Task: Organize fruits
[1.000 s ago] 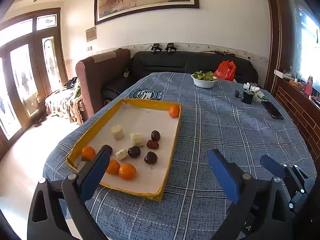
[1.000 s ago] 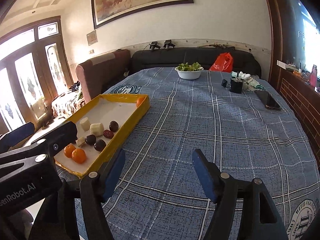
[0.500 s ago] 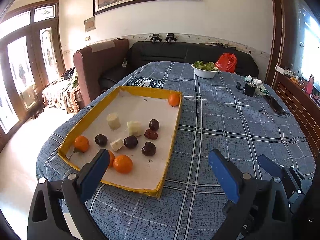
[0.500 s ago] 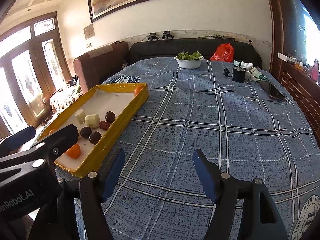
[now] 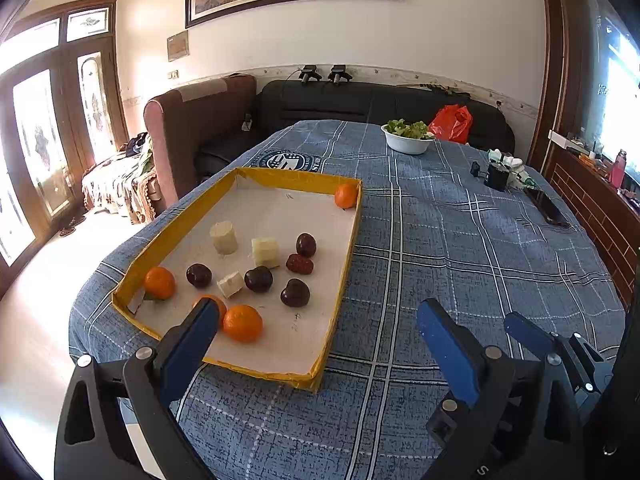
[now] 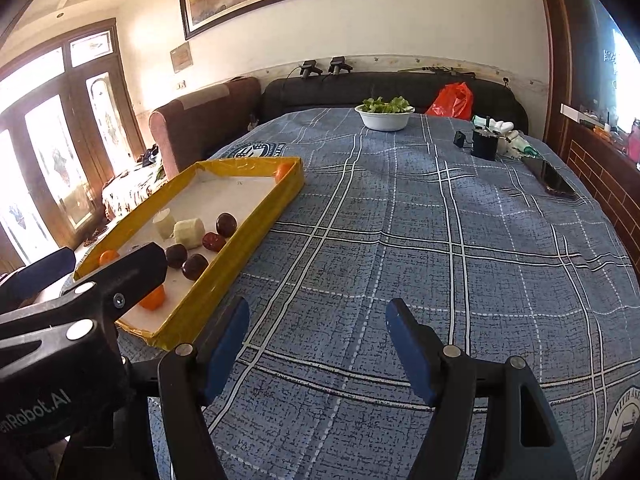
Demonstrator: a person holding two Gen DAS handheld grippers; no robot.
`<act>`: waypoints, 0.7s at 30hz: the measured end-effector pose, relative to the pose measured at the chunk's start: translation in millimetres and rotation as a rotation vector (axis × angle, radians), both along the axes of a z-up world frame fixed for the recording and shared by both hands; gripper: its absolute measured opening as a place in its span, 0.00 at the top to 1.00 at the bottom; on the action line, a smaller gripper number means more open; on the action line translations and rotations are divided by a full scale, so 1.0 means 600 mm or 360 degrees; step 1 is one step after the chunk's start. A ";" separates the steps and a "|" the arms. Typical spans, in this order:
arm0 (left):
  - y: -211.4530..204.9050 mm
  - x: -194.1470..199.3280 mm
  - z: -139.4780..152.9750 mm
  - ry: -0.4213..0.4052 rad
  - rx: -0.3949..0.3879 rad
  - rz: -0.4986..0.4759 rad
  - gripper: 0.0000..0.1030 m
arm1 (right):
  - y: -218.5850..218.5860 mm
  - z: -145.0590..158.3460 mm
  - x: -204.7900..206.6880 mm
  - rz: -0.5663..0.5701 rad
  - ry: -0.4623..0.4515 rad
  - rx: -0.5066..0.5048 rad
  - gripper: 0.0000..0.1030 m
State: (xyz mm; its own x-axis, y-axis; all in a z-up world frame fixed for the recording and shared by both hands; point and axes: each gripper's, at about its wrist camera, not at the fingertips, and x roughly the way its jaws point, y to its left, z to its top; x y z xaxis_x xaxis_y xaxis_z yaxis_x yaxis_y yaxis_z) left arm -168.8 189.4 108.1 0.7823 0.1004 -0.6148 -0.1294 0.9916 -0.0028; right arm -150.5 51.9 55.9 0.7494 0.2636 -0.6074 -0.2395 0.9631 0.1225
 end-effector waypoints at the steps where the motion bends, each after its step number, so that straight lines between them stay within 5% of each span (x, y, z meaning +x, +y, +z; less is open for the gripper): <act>1: 0.000 0.000 0.000 0.0003 -0.0004 -0.0005 0.04 | 0.001 0.001 0.000 0.0001 -0.0001 -0.0001 0.26; 21: -0.006 0.000 -0.009 0.0022 -0.0008 -0.0021 0.04 | 0.007 -0.009 -0.004 0.0015 0.0009 0.0006 0.25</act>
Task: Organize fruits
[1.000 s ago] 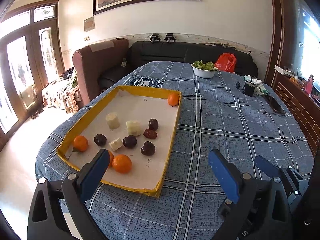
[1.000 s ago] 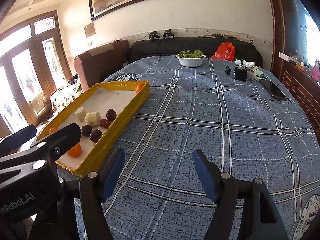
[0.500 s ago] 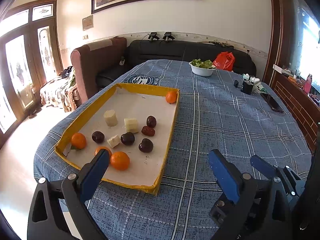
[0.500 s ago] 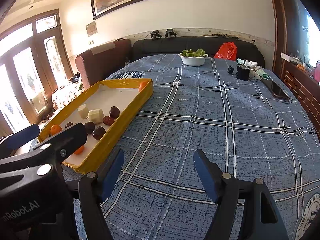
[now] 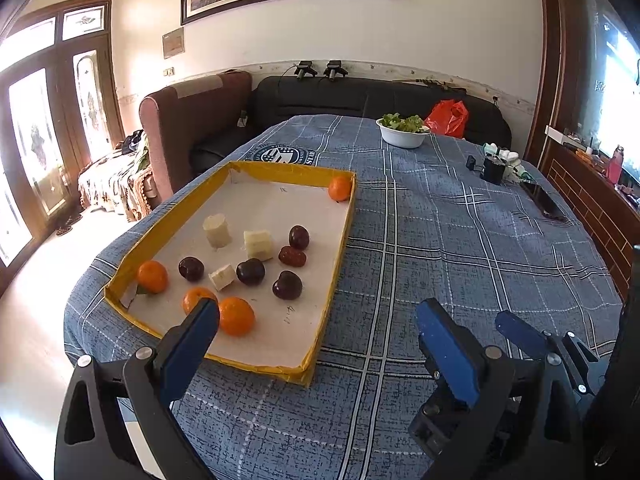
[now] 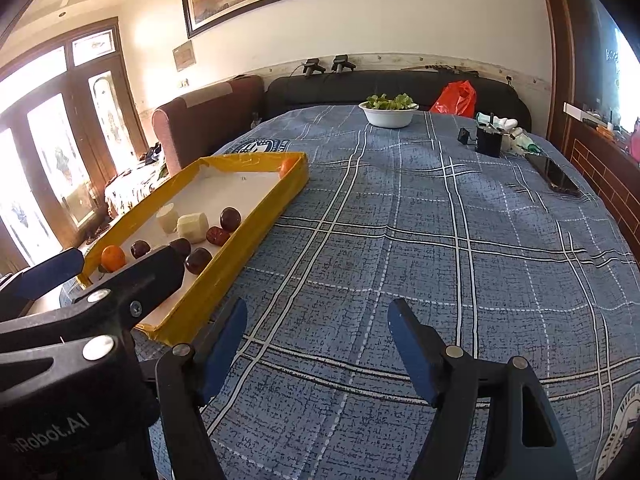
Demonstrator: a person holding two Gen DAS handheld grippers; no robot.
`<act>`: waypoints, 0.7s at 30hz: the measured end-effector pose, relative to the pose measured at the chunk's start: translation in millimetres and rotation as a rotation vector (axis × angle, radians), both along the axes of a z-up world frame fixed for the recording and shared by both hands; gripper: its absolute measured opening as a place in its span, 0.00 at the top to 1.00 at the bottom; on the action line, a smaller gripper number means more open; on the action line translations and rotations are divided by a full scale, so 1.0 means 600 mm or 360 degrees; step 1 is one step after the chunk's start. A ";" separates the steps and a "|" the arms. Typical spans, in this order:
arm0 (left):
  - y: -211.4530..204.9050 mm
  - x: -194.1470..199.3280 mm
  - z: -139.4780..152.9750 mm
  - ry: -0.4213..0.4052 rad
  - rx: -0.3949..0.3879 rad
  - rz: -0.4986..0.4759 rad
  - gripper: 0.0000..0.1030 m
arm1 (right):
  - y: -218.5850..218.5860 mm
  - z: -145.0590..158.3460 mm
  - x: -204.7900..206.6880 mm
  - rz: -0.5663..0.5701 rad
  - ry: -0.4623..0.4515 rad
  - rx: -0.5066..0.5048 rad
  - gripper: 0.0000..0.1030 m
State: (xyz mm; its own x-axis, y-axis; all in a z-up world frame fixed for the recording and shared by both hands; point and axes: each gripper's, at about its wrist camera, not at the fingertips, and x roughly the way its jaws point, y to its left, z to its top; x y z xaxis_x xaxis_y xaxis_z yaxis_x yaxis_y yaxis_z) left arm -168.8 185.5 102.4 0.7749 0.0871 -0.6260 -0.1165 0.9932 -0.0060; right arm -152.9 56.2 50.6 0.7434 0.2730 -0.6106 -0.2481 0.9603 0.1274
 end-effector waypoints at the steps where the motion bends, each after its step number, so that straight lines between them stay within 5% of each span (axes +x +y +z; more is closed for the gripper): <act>1: 0.000 0.000 -0.001 0.0002 0.0000 -0.0001 0.04 | 0.000 -0.001 0.000 -0.0001 0.0001 0.0001 0.25; 21: -0.001 0.000 -0.006 0.0005 -0.0003 0.0003 0.04 | 0.000 -0.004 0.001 0.0002 0.0006 0.0005 0.24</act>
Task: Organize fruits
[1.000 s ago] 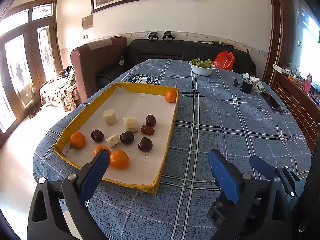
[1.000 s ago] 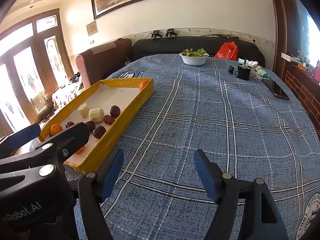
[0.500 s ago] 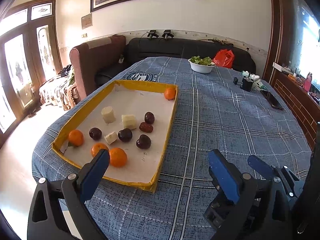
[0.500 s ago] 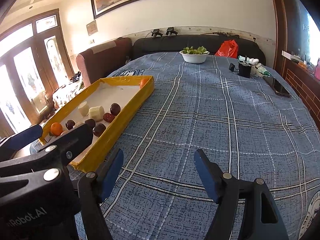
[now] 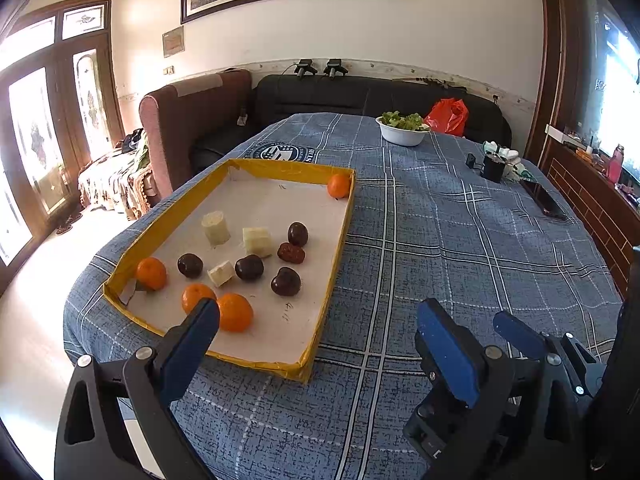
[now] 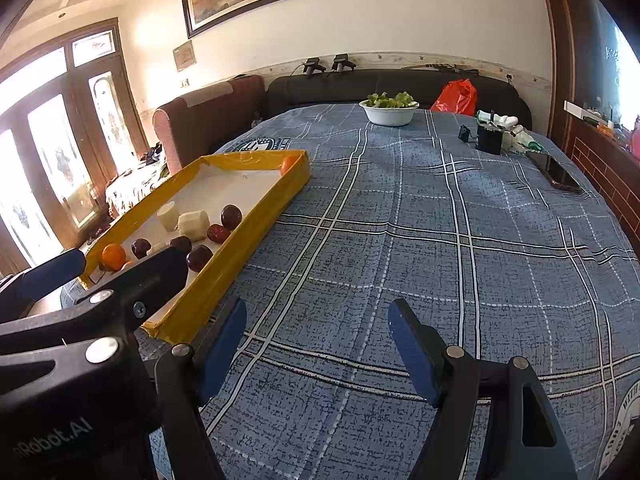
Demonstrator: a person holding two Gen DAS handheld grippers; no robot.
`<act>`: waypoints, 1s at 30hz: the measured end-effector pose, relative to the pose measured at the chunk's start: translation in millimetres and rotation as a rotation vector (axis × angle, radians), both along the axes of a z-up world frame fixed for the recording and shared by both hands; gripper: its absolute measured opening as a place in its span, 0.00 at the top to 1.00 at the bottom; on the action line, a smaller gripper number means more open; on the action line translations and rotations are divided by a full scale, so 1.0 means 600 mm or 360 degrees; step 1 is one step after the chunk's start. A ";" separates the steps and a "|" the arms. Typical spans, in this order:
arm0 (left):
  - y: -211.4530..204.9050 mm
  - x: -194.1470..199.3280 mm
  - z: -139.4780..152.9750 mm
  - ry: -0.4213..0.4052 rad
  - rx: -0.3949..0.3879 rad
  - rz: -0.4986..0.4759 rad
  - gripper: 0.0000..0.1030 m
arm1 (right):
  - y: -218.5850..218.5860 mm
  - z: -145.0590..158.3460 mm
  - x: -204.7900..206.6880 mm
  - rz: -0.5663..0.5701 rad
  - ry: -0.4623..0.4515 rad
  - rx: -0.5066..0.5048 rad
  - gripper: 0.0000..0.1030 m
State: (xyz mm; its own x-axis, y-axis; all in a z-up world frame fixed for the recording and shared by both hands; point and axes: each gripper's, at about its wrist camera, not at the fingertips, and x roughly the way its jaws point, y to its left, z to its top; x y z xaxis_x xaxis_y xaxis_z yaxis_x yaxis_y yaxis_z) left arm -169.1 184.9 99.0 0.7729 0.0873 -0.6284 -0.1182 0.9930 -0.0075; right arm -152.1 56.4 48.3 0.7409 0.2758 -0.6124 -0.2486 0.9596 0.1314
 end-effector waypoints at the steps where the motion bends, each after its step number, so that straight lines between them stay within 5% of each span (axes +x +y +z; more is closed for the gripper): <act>1: 0.000 0.000 0.000 0.0000 0.0000 0.0000 0.04 | 0.001 -0.001 0.000 0.0001 0.0000 -0.0001 0.24; 9: 0.009 -0.011 0.005 -0.0079 0.0002 0.0068 0.04 | -0.001 -0.001 -0.001 -0.0005 -0.0009 -0.0003 0.24; 16: 0.047 -0.103 0.082 -0.0618 0.0079 0.0428 0.00 | -0.008 0.008 -0.005 -0.0025 -0.0054 -0.0008 0.24; 19: 0.060 -0.128 0.098 -0.0722 0.0038 0.0446 0.00 | -0.005 0.017 -0.013 -0.0014 -0.0097 -0.0021 0.24; 30: 0.074 -0.091 0.055 -0.0366 0.0029 0.0446 0.00 | 0.018 0.035 -0.036 0.0036 -0.0208 -0.0094 0.16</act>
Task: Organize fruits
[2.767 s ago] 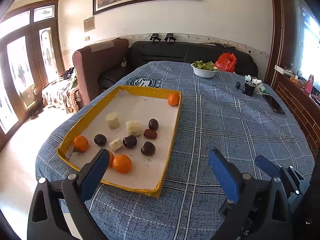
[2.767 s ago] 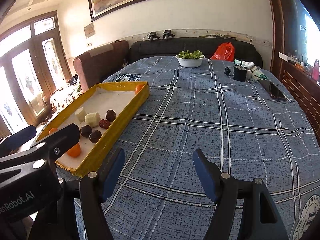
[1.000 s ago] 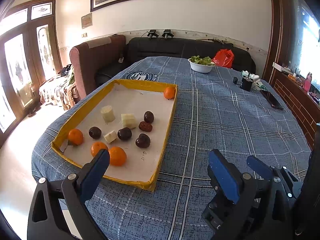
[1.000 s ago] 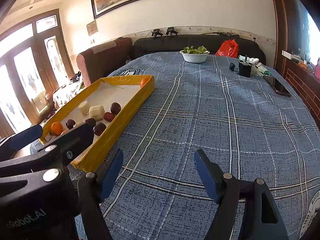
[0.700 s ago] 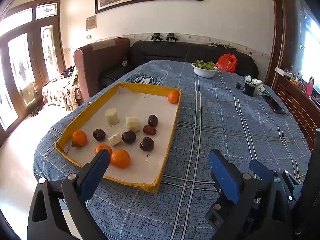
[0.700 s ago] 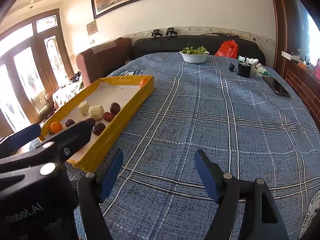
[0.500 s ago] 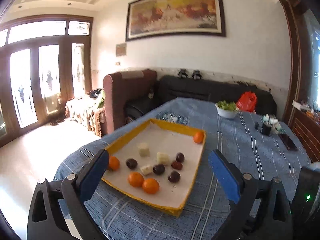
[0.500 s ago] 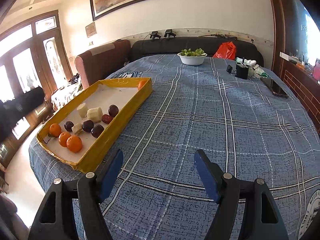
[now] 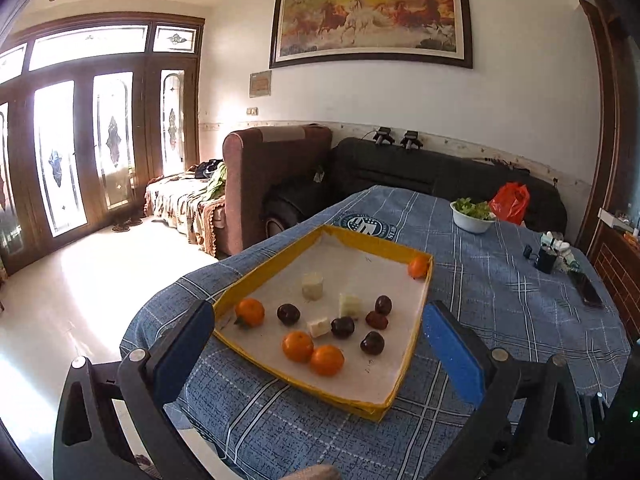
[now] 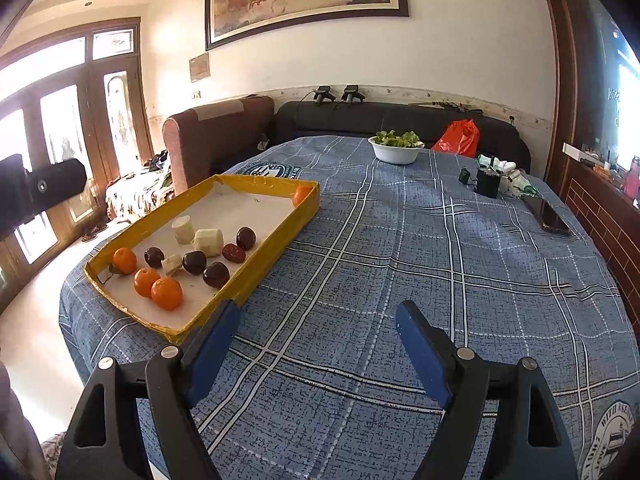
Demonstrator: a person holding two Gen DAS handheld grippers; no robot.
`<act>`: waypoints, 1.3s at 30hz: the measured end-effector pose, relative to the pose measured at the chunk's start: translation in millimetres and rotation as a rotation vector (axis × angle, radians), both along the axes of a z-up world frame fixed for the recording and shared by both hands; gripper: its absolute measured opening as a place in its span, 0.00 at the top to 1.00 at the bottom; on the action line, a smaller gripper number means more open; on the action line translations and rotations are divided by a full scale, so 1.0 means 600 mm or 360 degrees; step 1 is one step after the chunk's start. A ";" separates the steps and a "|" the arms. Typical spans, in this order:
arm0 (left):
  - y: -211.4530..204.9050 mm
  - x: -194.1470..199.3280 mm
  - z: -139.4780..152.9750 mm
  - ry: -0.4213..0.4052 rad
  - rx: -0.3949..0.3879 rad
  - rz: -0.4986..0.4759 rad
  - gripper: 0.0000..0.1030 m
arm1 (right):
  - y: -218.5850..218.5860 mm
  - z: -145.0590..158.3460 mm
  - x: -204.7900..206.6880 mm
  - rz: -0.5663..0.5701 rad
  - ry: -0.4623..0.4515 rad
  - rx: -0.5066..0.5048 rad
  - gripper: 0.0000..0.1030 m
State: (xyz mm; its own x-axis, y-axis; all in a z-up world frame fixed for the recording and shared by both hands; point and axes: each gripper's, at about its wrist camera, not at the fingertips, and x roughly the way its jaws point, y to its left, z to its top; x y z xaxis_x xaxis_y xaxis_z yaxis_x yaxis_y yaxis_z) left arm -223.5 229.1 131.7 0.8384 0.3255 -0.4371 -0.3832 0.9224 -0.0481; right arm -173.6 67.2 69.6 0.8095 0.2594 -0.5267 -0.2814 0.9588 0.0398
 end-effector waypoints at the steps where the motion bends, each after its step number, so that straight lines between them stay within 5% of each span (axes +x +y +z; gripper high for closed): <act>1: 0.000 0.004 -0.004 0.0026 -0.0006 -0.0021 0.00 | 0.000 0.000 0.000 0.0000 0.0002 0.0002 0.15; 11: 0.007 0.030 -0.033 0.0194 -0.0103 -0.0086 0.00 | 0.014 -0.002 -0.001 0.0025 -0.0013 -0.0044 0.07; 39: 0.015 0.086 -0.092 0.0494 -0.0278 -0.0200 0.00 | 0.026 -0.032 0.038 -0.0026 0.0146 -0.0125 0.07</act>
State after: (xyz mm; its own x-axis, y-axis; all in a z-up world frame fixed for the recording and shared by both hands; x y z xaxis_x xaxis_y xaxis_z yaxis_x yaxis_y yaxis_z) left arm -171.8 238.3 76.4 0.6860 0.1268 -0.7164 -0.2887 0.9513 -0.1081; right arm -150.6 83.0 50.7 0.7607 0.2017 -0.6170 -0.2642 0.9644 -0.0105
